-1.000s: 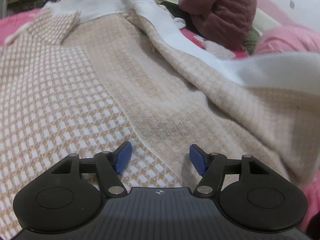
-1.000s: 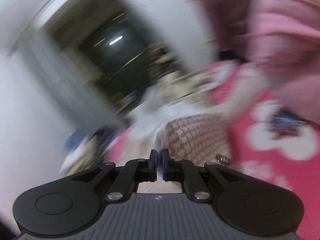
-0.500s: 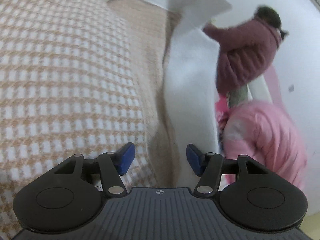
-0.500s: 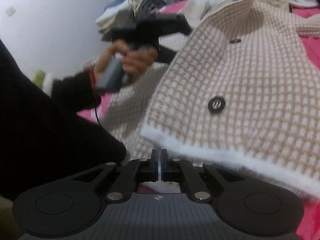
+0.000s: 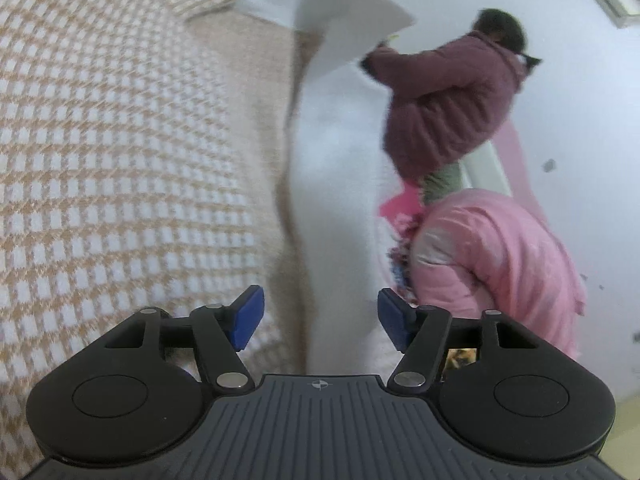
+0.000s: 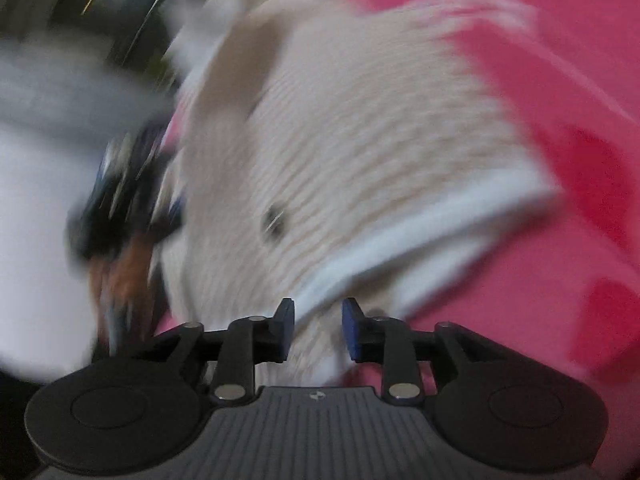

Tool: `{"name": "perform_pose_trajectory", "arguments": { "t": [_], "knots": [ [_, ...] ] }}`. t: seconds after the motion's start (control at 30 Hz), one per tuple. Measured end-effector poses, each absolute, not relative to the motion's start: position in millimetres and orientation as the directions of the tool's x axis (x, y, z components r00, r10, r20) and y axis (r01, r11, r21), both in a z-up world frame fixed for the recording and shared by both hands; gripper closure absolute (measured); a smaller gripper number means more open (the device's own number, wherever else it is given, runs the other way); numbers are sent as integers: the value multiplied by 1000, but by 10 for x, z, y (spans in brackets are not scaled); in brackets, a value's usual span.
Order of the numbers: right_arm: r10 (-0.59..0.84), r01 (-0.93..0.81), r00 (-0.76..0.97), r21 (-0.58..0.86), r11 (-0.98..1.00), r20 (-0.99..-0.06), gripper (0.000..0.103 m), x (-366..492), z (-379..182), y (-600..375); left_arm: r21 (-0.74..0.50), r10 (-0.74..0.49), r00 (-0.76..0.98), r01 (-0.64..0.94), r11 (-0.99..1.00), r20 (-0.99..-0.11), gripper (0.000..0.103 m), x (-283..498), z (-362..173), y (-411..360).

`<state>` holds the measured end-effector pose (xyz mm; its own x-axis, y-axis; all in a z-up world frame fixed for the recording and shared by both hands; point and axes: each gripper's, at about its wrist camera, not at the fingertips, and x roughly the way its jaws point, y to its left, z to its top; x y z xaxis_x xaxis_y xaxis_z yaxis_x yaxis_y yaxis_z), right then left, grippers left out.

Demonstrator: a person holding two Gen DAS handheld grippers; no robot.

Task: Fold clothes

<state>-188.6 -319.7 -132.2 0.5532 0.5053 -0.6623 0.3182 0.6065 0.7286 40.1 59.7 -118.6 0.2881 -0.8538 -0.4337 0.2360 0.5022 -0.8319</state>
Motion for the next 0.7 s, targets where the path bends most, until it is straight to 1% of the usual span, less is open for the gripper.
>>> {"name": "perform_pose_trajectory", "arguments": {
  "t": [0.03, 0.1, 0.17, 0.27, 0.37, 0.47, 0.53, 0.6, 0.67, 0.7],
  "knots": [
    [482, 359, 582, 739, 570, -655, 66, -1940, -1342, -3281, -830, -858, 284, 253, 497, -427, 39, 374, -1147, 604],
    [465, 385, 611, 754, 533, -641, 66, -1987, -1362, -3349, -821, -863, 281, 288, 493, -419, 38, 326, -1065, 604],
    [447, 406, 637, 767, 497, -628, 66, -2028, -1377, -3411, -802, -856, 280, 312, 510, -435, 37, 330, -1019, 543],
    [443, 347, 630, 741, 574, -638, 66, -1901, -1241, -3312, -757, -828, 287, 340, 558, -481, 37, 365, -957, 423],
    [445, 235, 618, 692, 683, -649, 61, -1665, -1046, -3136, -678, -786, 326, 398, 618, -525, 37, 444, -850, 334],
    [454, 129, 601, 640, 758, -658, 59, -1416, -920, -3033, -544, -725, 388, 483, 686, -569, 37, 606, -677, 142],
    [484, 90, 588, 648, 756, -648, 57, -1270, -940, -2987, -437, -676, 435, 530, 726, -595, 37, 734, -568, -11],
    [518, 74, 574, 671, 738, -634, 57, -1154, -994, -2959, -371, -631, 473, 533, 761, -615, 35, 929, -492, -168],
    [549, 70, 561, 696, 714, -619, 57, -1070, -1062, -2944, -367, -604, 494, 497, 786, -625, 34, 1198, -423, -318],
    [554, 71, 556, 699, 712, -620, 57, -1058, -1102, -2937, -396, -599, 498, 458, 796, -627, 33, 1346, -401, -344]
  ]
}}
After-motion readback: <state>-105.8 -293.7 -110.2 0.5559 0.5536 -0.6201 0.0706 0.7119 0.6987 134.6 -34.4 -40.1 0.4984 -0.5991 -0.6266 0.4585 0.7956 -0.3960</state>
